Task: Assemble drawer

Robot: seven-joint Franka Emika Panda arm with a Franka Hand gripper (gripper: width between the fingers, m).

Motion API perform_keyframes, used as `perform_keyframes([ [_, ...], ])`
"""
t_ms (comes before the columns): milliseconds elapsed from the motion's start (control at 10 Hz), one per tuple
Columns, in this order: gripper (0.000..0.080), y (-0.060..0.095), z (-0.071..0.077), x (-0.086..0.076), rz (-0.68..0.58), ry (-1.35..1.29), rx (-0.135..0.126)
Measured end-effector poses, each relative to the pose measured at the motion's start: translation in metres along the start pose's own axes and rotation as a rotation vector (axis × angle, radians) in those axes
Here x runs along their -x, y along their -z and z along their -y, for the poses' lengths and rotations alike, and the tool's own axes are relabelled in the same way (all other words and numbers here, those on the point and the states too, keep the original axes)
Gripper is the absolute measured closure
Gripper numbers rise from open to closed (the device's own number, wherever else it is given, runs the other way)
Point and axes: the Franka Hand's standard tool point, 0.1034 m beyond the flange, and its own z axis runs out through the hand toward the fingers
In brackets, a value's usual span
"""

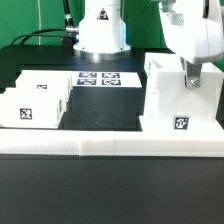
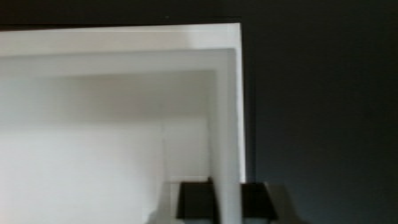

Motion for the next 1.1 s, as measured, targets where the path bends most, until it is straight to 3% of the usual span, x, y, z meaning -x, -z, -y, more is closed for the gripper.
perform_keyframes([
  [100,0.0757,0.0,0.0,0.001,0.0,0.005,0.001],
  [300,0.0403,0.0,0.0,0.001,0.001,0.015,-0.002],
  [400,0.0403,0.001,0.001,0.002,0.001,0.019,-0.004],
  [500,0.0221,0.001,0.001,0.002,0.001,0.026,-0.006],
  [800,0.0153,0.002,0.001,0.003,0.002,0.05,-0.006],
  [1100,0.0151,0.032,-0.019,-0.002,0.023,0.255,-0.014],
])
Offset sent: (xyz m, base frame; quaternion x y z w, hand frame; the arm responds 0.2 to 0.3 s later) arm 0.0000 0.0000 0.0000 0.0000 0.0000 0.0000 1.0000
